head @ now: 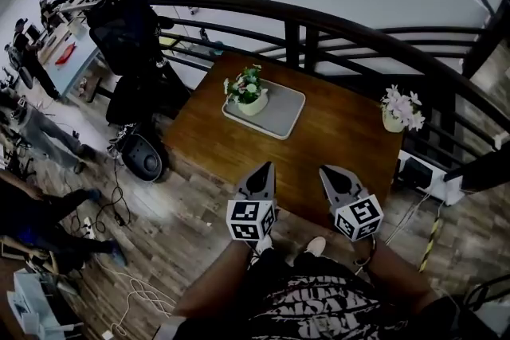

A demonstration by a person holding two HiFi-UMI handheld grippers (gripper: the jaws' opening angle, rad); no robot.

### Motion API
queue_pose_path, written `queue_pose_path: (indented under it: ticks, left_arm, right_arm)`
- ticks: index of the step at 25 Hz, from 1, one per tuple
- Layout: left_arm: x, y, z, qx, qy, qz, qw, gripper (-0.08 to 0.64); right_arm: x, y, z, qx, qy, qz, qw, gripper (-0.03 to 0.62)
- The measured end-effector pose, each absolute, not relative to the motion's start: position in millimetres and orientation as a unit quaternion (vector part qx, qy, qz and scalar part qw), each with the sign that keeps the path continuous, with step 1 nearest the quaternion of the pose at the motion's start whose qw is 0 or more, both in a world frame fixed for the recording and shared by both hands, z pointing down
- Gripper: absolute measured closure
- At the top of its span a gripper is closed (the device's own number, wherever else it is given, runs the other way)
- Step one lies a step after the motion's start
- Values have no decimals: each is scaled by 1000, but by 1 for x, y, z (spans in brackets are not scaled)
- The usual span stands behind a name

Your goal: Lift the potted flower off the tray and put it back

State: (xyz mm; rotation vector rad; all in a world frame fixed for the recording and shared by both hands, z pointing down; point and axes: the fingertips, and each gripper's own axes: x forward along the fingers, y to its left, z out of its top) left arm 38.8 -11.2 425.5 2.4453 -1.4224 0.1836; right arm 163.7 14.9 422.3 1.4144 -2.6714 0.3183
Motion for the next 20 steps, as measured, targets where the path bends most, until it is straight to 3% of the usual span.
queue_pose_path:
  ticks: [20]
  left_arm:
    - [25, -17, 432, 858, -482, 62, 166, 554]
  right_arm:
    - [149, 9, 424, 482, -867, 110, 51, 601]
